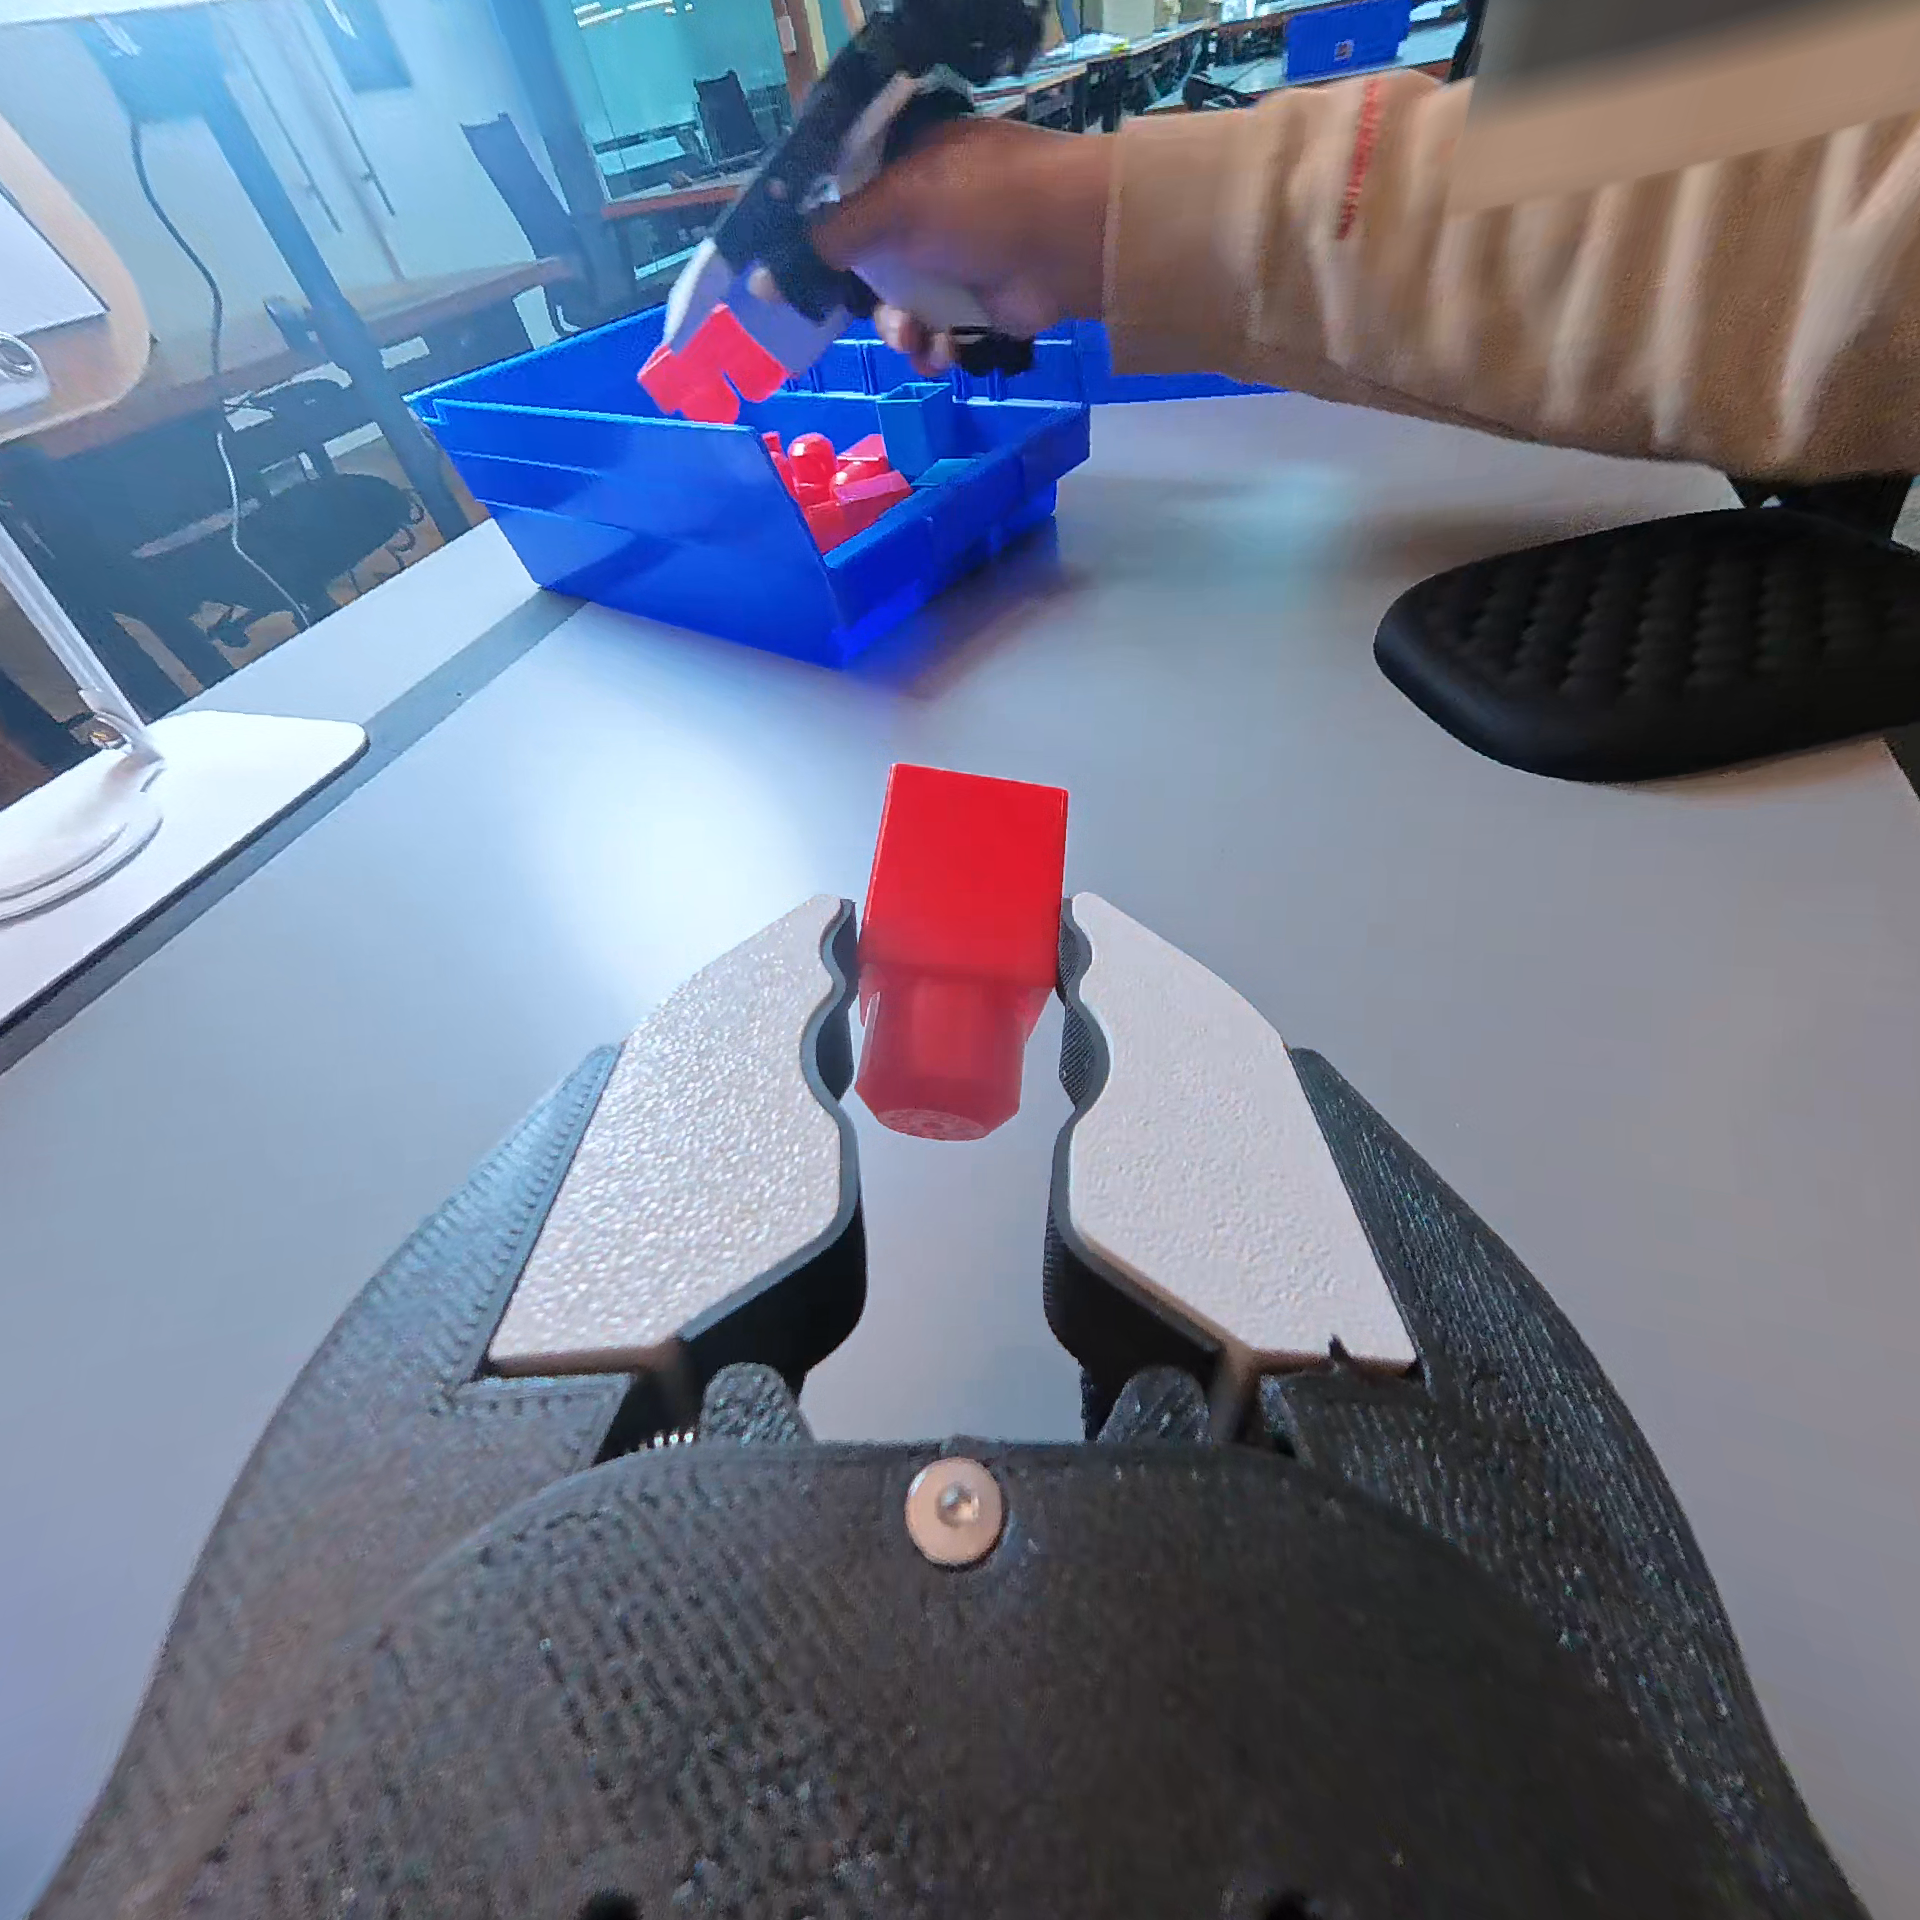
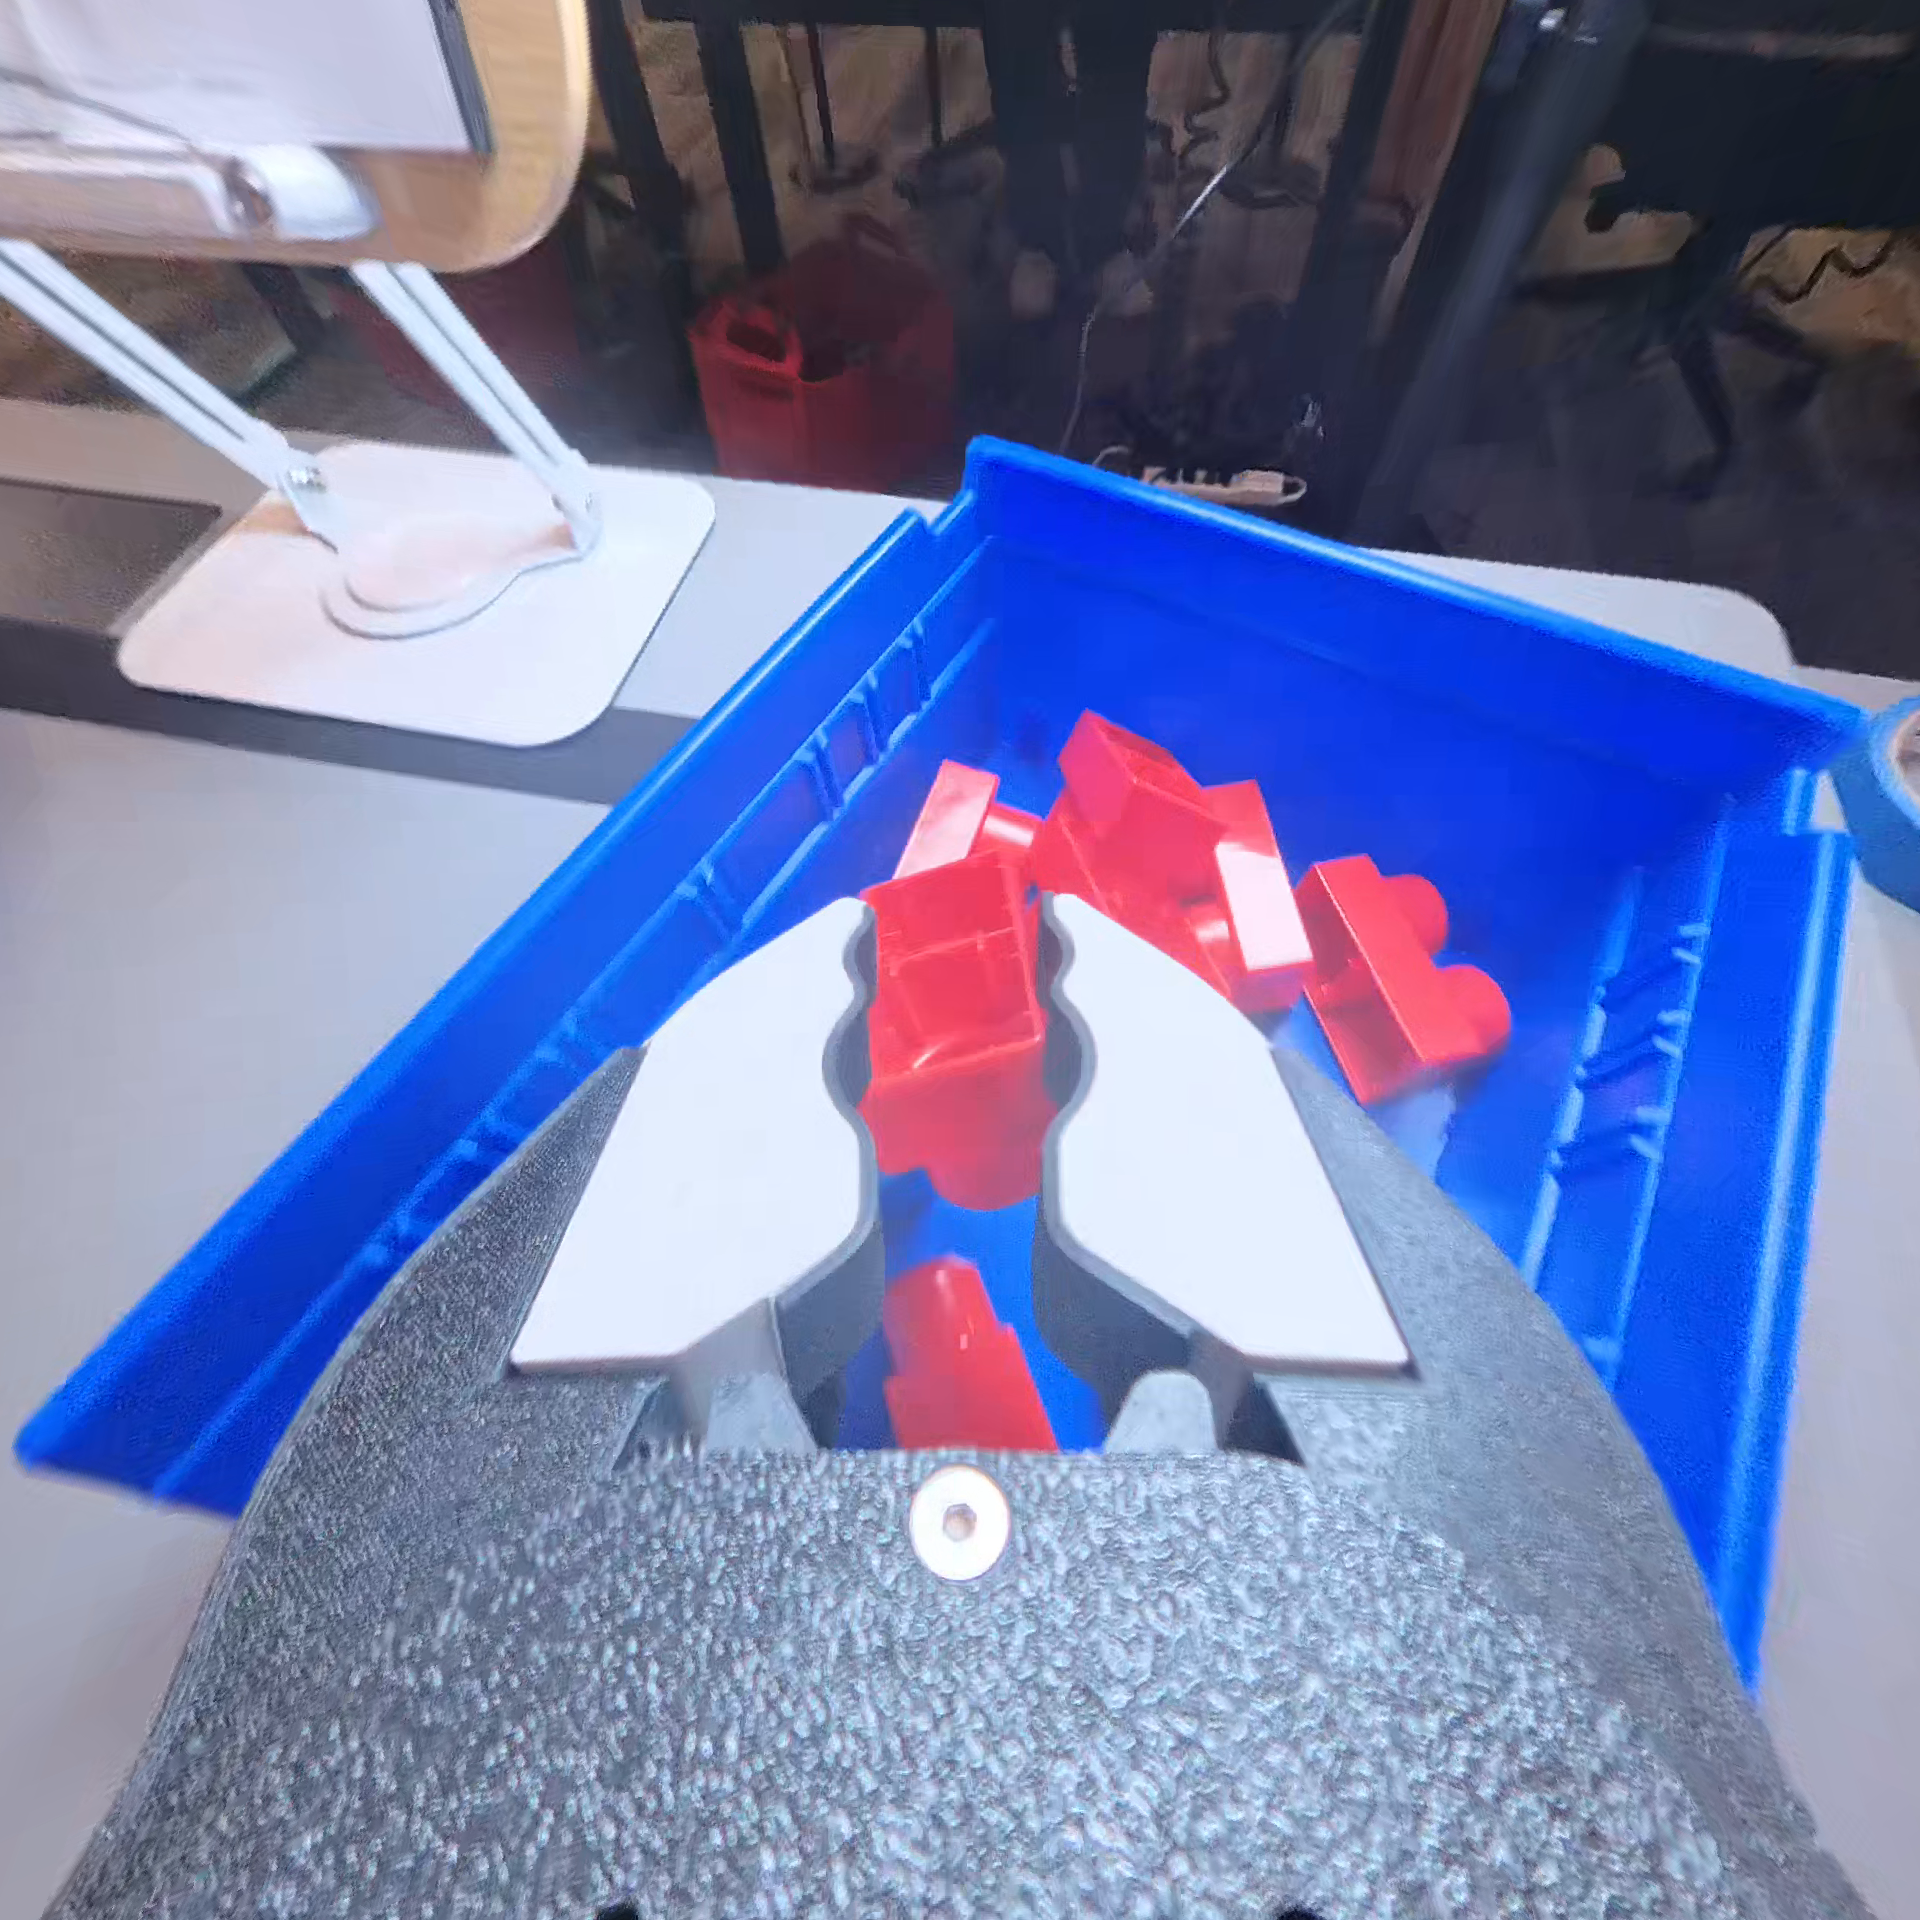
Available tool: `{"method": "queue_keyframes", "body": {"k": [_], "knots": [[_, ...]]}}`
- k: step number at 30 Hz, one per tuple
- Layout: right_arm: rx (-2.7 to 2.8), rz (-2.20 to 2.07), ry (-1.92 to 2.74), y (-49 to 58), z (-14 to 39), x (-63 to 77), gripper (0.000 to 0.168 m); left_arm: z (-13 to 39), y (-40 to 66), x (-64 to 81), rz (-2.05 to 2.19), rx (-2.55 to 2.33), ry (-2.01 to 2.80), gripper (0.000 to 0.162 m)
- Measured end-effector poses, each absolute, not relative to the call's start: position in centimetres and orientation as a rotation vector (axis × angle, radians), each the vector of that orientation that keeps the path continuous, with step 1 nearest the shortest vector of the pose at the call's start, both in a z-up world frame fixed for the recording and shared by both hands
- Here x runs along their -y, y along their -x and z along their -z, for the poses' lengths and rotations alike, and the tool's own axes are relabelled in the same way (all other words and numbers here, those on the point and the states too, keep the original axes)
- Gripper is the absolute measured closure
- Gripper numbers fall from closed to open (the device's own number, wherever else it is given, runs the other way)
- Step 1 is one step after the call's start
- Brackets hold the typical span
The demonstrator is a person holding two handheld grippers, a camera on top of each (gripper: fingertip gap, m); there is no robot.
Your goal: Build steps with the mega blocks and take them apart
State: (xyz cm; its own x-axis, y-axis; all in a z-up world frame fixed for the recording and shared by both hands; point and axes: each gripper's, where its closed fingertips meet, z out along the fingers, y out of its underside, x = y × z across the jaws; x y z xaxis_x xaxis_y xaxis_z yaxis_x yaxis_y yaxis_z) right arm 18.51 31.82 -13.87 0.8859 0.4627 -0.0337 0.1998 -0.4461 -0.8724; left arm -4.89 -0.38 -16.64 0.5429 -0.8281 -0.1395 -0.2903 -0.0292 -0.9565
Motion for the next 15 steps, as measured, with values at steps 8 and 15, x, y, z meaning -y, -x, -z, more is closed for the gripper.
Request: {"method": "queue_keyframes", "body": {"k": [8,15], "knots": [[0.426,-0.345,1.917,-16.3,11.5,-37.8,0.12,17.1,5.1,0.3,0.573,-0.984,1.607,0.125],[0.688,-0.547,1.731,-11.3,8.5,-30.8,0.117,17.6,4.7,0.5,0.585,-1.01,1.61,0.125]]}}
